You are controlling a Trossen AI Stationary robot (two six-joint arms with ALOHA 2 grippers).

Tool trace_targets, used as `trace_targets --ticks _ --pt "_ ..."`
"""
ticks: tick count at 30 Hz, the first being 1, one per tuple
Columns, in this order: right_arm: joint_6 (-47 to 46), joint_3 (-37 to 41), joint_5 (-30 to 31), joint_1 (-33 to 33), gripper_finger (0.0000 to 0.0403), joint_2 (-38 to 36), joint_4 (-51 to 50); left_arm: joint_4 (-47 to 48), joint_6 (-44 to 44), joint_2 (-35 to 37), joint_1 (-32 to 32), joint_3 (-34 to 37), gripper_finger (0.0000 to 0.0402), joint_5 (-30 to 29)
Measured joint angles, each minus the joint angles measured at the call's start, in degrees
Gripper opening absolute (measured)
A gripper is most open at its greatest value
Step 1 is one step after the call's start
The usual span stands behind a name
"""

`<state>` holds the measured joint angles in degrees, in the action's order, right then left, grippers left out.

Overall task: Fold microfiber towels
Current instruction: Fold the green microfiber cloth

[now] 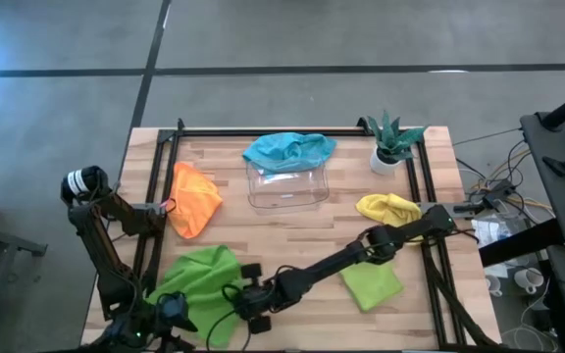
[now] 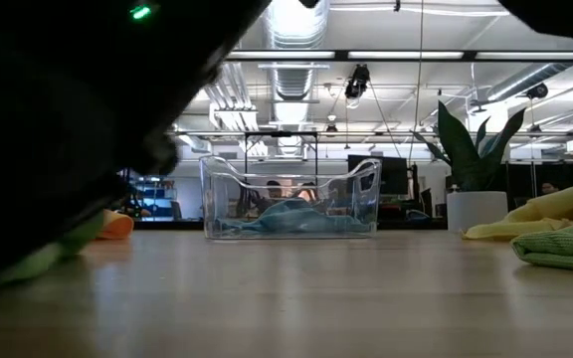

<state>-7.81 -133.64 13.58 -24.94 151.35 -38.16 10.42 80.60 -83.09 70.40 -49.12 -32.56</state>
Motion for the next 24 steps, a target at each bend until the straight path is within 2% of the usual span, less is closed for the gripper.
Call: trace_targets --ticks 5,8,11,14,17,20,24 --pt "-11.5 -0.1 0.6 -0.1 0.001 -6.7 -15.2 -9.6 -14.4 -6.9 -2.7 0.0 0.0225 -6.8" --pt "-13.1 -0.1 5.6 0.1 0.001 -8.2 -20.5 -20.2 -28.4 -13.0 -6.4 -1.1 0.0225 -11.2" --pt "-12.4 0.0 7.5 0.7 0.001 -8.8 -23.7 -26.9 -38.8 -18.8 -10.8 -3.5 0.0225 -11.6" --pt "-11.1 -0.1 7.6 1.1 0.0009 -9.5 -30.7 -24.3 -40.4 -22.7 -14.5 -6.2 0.0225 -9.2" --pt "-10.1 1.9 8.9 1.1 0.0009 -9.2 -38.3 -21.3 -39.9 -23.4 -16.2 -6.8 0.0225 -6.3" --pt "-11.9 6.8 12.2 0.1 0.0015 -9.2 -40.3 -19.1 -39.2 -21.2 -16.2 -6.2 0.0225 -5.8" --pt "-15.2 13.5 11.7 -2.0 0.0044 -11.0 -41.2 -11.3 -35.6 -17.0 -15.1 -5.9 0.0225 -3.8"
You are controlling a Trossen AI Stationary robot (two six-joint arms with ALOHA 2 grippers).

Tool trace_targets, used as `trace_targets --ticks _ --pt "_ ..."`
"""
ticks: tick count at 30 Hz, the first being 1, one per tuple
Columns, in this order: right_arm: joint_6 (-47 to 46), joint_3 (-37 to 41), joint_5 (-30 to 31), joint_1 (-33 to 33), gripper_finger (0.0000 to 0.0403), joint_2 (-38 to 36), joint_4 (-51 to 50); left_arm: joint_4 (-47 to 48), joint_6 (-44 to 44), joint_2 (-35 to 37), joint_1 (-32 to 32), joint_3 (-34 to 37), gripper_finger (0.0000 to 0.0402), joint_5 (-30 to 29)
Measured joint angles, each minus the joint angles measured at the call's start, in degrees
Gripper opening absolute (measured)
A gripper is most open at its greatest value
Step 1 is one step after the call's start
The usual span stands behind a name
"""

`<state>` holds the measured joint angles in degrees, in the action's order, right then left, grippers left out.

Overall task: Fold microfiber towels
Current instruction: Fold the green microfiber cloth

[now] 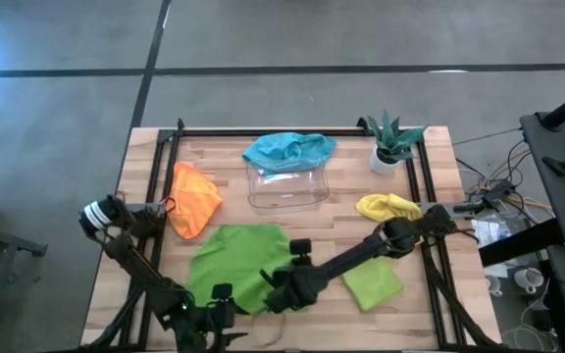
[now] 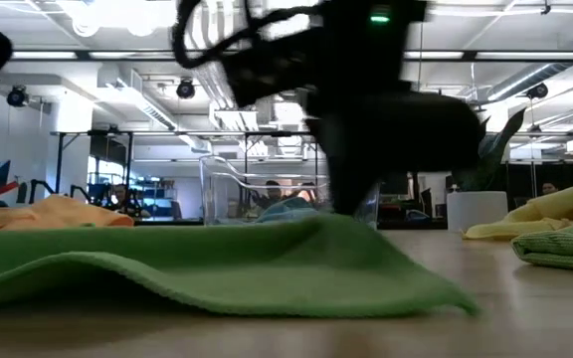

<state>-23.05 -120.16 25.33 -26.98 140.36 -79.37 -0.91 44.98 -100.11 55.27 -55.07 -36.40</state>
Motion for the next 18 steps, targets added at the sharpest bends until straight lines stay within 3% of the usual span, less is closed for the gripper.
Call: trace_targets --ticks 9,14,18 --pt "-8.7 13.8 -0.8 -5.0 0.0147 -11.8 4.5 8.9 0.7 2.1 3.4 0.1 0.0225 12.8" --pt "0.1 22.4 -7.4 -9.3 0.0169 -18.7 24.9 16.8 8.5 5.1 5.1 -0.5 0.0225 16.7" --pt "7.5 28.8 -11.8 -11.8 0.0171 -19.1 39.7 18.7 8.9 5.9 7.2 0.1 0.0225 19.0"
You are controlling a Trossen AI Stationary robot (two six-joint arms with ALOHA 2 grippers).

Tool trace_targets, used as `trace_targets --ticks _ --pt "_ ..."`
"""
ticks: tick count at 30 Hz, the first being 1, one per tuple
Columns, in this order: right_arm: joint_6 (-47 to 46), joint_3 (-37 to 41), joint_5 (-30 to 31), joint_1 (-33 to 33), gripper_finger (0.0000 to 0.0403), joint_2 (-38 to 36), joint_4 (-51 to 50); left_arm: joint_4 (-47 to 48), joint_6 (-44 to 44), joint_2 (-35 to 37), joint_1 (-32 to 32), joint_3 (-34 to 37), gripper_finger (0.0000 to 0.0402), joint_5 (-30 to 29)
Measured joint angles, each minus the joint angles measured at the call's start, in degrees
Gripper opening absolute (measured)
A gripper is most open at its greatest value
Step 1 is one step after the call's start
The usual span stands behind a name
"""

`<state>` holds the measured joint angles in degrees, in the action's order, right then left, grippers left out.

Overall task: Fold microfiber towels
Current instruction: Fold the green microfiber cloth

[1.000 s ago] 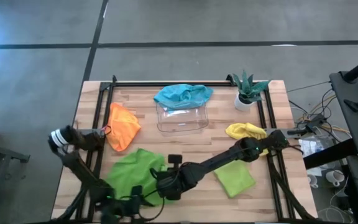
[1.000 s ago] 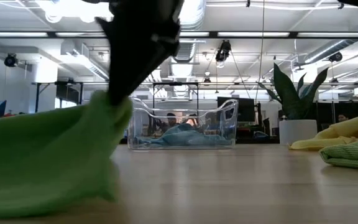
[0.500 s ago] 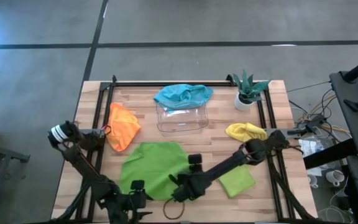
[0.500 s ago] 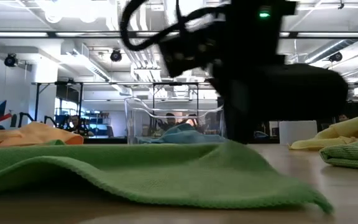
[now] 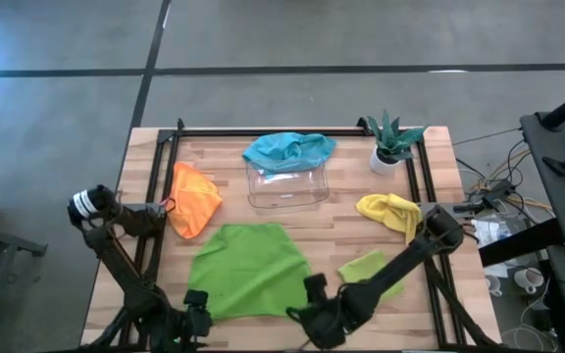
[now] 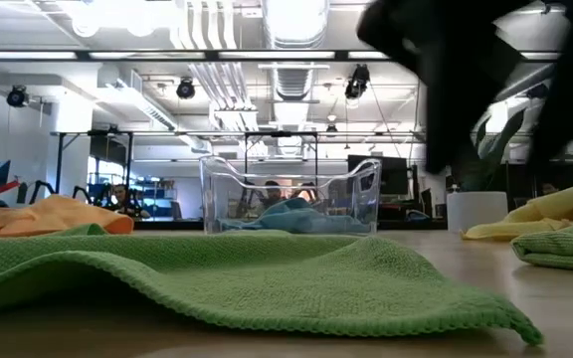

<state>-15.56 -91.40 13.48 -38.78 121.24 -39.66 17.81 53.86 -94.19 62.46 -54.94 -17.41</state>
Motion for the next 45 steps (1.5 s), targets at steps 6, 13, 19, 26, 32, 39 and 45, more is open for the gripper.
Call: trace_targets --ticks 6,13,19,26,32,39,45 --pt "-0.6 3.7 -1.9 0.7 0.0171 0.7 6.7 11.9 -1.7 1.1 1.1 -0.6 0.0225 8.8" --pt "0.4 3.9 -1.9 1.7 0.0162 0.6 9.1 13.7 -4.8 3.5 0.9 0.0 0.0225 14.2" --pt "1.0 4.0 -1.6 1.9 0.0152 0.8 10.4 15.1 -12.2 1.6 0.9 1.0 0.0225 12.9" --pt "0.6 4.0 -1.6 1.8 0.014 0.8 10.4 16.9 -14.9 -1.3 0.9 1.1 0.02 12.4" --pt "2.4 4.0 -1.4 2.1 0.0133 0.8 10.7 17.8 -15.4 -1.6 0.9 1.1 0.0092 11.7" --pt "2.6 4.0 -1.4 1.9 0.0136 0.8 11.0 17.2 -14.8 -1.6 0.9 1.2 0.001 11.9" --pt "6.8 4.0 -1.3 -0.2 0.016 0.8 11.7 17.2 -13.8 -1.6 0.9 1.2 0.0002 11.9"
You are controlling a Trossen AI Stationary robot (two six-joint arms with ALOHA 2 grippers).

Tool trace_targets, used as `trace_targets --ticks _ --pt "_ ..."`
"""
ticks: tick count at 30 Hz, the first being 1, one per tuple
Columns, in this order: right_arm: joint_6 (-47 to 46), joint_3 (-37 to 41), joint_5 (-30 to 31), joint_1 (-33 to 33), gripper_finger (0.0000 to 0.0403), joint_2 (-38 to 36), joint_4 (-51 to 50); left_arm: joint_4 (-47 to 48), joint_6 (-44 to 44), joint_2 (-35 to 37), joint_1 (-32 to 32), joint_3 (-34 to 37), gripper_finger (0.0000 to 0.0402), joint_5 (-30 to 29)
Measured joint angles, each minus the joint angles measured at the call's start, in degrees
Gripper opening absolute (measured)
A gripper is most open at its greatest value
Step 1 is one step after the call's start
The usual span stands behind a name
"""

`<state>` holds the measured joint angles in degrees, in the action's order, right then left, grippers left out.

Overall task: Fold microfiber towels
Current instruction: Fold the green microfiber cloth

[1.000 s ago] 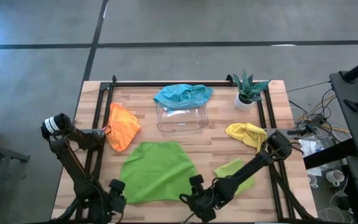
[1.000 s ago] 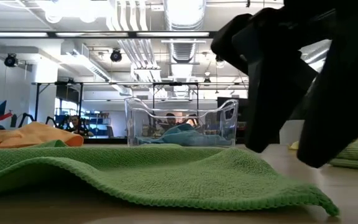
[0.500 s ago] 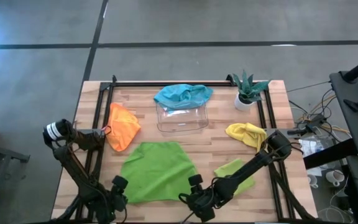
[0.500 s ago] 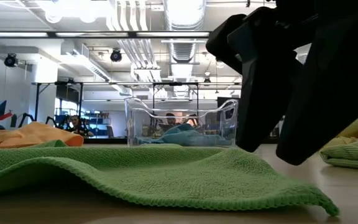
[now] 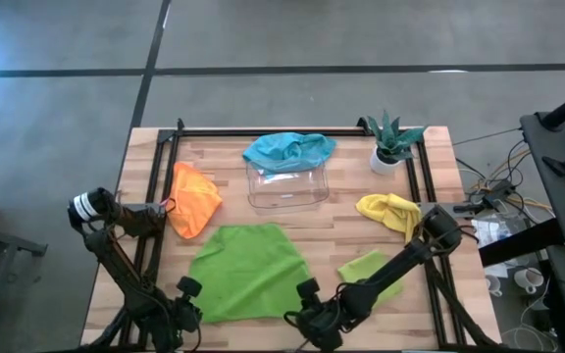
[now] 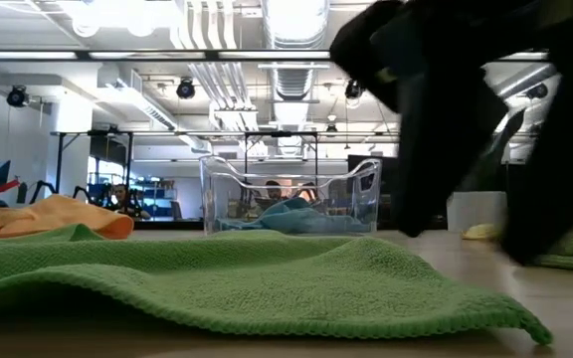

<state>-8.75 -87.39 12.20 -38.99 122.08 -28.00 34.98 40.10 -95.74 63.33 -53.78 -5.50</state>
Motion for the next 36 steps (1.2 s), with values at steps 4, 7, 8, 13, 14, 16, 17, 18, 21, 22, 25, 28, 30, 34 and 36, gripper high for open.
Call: trace_targets --ticks 4,7,8,13,14,16,17,18,21,22,25,28,30,34,36 --pt "2.4 0.0 0.2 -1.5 0.0169 0.0 0.1 0.0 0.0 0.0 0.0 0.0 0.0001 0.0" --pt "4.0 0.0 3.5 -2.3 0.0175 0.0 0.1 -0.1 0.4 0.0 0.0 0.0 0.0001 0.0" --pt "4.2 0.0 4.6 -2.4 0.0177 0.0 0.1 -0.2 1.5 0.0 0.0 0.0 0.0001 0.1" --pt "0.9 0.1 5.4 -2.4 0.0178 1.1 0.1 -3.3 4.5 0.1 0.0 0.0 0.0 0.5" --pt "0.7 0.1 5.5 -2.4 0.0176 1.4 0.0 -3.9 4.5 0.1 0.0 0.0 0.0 0.5" --pt "0.8 0.1 5.4 -2.4 0.0172 1.7 0.0 -3.9 4.5 0.1 0.0 0.0 0.0 0.5" --pt "1.2 0.1 5.4 -2.4 0.017 1.8 0.0 -3.9 4.5 0.1 -0.1 0.0 0.0 0.5" --pt "1.5 0.1 5.4 -2.4 0.0168 1.8 0.0 -3.9 4.5 0.1 -0.1 0.0 0.0 0.5" --pt "1.7 0.1 5.4 -2.2 0.0162 1.8 -0.1 -3.9 4.5 0.1 -0.1 0.0 0.0 0.4" --pt "1.7 0.1 5.4 -2.0 0.016 1.8 -0.2 -3.9 4.5 0.1 -0.2 0.0 0.0 0.4" --pt "-0.1 0.1 5.1 -1.1 0.0152 1.8 -1.4 -4.0 4.5 0.1 -0.2 0.0 0.0 0.4" --pt "-1.9 0.6 4.3 -0.2 0.0138 1.8 -2.6 -4.0 4.5 0.1 -0.2 0.0 0.0 0.3" --pt "-3.3 1.1 3.9 0.4 0.0125 1.8 -2.5 -4.0 4.5 0.1 -0.2 0.0 0.0 0.3" --pt "-3.9 1.9 -0.3 1.3 0.0085 1.6 -2.0 -4.2 4.6 0.1 -0.3 0.0 0.0 0.2" --pt "-4.3 2.0 -0.9 1.4 0.0056 1.6 -1.8 -5.0 4.6 0.1 -0.3 0.0 0.0 0.0"
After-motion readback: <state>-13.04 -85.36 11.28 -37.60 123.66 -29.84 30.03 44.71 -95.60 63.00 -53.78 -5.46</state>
